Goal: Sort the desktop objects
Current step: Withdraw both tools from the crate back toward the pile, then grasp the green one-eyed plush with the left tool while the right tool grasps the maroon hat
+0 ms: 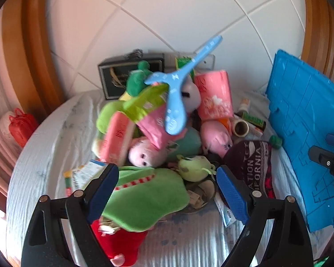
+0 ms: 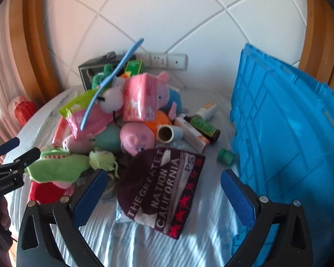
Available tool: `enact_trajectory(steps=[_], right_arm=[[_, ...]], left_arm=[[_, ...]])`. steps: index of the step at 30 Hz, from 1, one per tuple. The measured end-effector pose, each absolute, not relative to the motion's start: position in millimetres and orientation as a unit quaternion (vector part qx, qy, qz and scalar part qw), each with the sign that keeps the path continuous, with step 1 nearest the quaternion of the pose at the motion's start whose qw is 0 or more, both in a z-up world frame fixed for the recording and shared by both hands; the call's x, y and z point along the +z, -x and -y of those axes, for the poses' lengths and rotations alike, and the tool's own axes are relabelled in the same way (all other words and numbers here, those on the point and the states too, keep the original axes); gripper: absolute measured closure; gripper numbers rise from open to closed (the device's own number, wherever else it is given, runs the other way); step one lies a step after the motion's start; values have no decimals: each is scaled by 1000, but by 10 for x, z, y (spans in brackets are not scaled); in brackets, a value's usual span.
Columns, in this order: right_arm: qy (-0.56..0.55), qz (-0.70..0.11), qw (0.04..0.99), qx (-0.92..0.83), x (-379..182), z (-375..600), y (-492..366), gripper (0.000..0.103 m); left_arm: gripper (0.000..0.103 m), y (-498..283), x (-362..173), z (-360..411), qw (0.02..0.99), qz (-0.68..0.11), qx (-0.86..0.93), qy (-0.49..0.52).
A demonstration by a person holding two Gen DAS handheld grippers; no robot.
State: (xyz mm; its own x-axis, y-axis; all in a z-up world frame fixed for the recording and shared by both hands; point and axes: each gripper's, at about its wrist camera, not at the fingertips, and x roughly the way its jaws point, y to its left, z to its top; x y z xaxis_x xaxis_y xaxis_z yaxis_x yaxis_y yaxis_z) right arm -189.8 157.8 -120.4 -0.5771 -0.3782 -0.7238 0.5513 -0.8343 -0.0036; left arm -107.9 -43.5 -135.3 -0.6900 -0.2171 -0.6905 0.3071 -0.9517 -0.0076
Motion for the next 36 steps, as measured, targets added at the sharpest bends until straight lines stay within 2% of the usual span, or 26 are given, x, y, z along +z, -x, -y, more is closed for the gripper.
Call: enact_trajectory(steps=[8, 20, 28, 30, 36], right_arm=[[-446, -119, 247, -852, -1749, -1568, 2284, 0], [-533, -117, 232, -806, -2497, -1455, 2623, 0], [-566, -136, 264, -769, -2846, -1108, 2582, 0], [-574, -138, 269, -761, -2931, -1042, 2579, 0], [-596, -126, 285, -740, -3191, -942, 2608, 0]], left_arm=[[13, 1693, -1914, 272, 104, -55, -892, -436], [26, 2223, -2455, 369, 90, -57, -864, -492], [29, 2313, -2650, 362, 91, -13, -861, -501], [35, 2320, -2689, 348, 92, -4, -859, -503], [40, 2265, -2645, 406, 76, -25, -866, -493]])
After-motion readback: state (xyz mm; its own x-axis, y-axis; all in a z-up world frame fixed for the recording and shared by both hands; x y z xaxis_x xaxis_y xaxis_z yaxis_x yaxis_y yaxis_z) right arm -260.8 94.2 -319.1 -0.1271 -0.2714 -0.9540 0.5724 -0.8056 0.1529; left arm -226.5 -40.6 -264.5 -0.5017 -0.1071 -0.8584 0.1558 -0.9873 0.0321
